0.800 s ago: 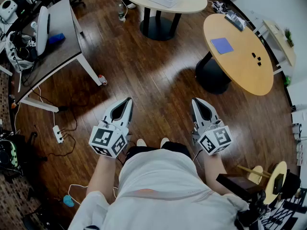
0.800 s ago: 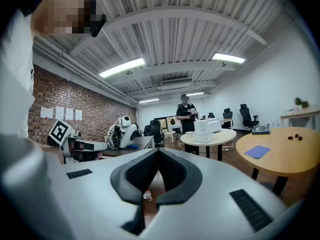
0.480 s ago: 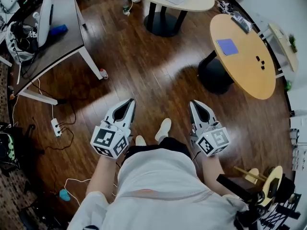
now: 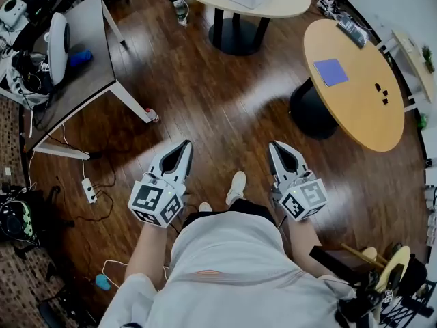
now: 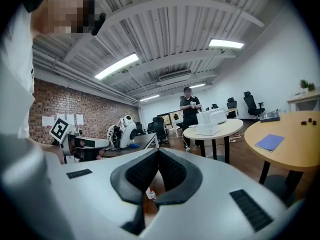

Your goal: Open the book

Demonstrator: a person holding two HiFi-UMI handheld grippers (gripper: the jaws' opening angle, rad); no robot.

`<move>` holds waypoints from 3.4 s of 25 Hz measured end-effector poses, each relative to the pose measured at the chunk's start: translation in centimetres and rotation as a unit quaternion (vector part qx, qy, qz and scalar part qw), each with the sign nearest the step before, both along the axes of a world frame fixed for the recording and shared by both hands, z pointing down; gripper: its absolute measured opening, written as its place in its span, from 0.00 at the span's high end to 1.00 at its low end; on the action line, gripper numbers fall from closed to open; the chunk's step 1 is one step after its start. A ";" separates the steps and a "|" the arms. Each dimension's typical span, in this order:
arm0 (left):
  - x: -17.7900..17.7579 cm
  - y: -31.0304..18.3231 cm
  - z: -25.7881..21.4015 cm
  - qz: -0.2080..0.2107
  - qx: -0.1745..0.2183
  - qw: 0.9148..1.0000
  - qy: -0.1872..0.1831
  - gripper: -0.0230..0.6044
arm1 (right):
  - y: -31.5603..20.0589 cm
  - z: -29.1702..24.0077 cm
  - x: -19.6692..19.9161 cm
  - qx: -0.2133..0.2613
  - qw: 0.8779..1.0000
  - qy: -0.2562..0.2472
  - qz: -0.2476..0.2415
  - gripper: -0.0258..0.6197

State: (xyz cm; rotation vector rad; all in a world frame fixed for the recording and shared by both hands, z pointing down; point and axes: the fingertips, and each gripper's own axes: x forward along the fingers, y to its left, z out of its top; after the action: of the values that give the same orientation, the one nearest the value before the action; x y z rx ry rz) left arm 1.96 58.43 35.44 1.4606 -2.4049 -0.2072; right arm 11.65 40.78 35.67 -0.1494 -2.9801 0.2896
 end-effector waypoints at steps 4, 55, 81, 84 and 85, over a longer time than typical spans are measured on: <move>-2.3 -5.6 -1.2 0.007 -0.004 1.000 -0.016 0.95 | -5.3 -0.2 -2.0 -0.004 1.000 -0.003 0.006 0.96; -29.0 -48.1 2.1 0.349 -0.019 0.937 0.011 0.95 | -37.9 1.2 -17.1 -0.007 0.925 0.034 0.378 0.96; -13.2 -69.3 4.3 0.500 -0.082 0.862 -0.037 0.95 | -52.8 6.2 -4.2 -0.068 0.877 0.031 0.475 0.96; -10.5 -70.5 5.9 0.535 -0.083 0.840 -0.037 0.95 | -54.2 7.3 -3.1 -0.077 0.872 0.033 0.482 0.96; -9.8 -70.9 6.6 0.546 -0.086 0.832 -0.041 0.95 | -54.4 7.8 -2.8 -0.082 0.869 0.035 0.486 0.96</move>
State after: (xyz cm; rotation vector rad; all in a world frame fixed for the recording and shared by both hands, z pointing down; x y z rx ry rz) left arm -7.84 -12.49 41.99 2.4676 -1.2259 0.3381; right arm 8.81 -13.62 43.47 1.3308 -2.6727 0.6151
